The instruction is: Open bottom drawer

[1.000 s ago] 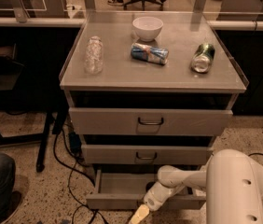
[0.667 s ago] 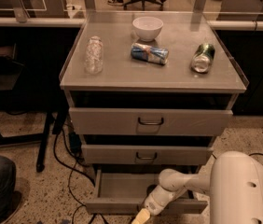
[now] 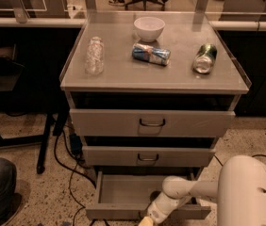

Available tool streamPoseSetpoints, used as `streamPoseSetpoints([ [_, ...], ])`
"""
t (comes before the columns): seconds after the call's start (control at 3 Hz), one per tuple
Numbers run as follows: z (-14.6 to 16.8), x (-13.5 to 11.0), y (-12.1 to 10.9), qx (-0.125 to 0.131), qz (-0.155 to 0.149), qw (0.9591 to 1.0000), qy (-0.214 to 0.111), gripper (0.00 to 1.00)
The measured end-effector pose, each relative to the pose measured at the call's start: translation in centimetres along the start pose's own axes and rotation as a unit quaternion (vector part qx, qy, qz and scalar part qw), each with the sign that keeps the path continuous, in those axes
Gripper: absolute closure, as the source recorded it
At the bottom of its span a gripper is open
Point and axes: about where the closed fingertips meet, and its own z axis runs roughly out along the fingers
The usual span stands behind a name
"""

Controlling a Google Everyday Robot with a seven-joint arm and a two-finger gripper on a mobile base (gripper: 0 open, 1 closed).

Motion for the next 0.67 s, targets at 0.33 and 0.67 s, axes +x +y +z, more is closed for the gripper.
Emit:
streamPoseSetpoints([
  [0.33,-0.1,2.1,2.1,-0.001,-0.006,1.0,-0.007,0.0],
  [0.67,1.4,6.2,5.5,-0.024,-0.002,0.9997,0.007,0.0],
])
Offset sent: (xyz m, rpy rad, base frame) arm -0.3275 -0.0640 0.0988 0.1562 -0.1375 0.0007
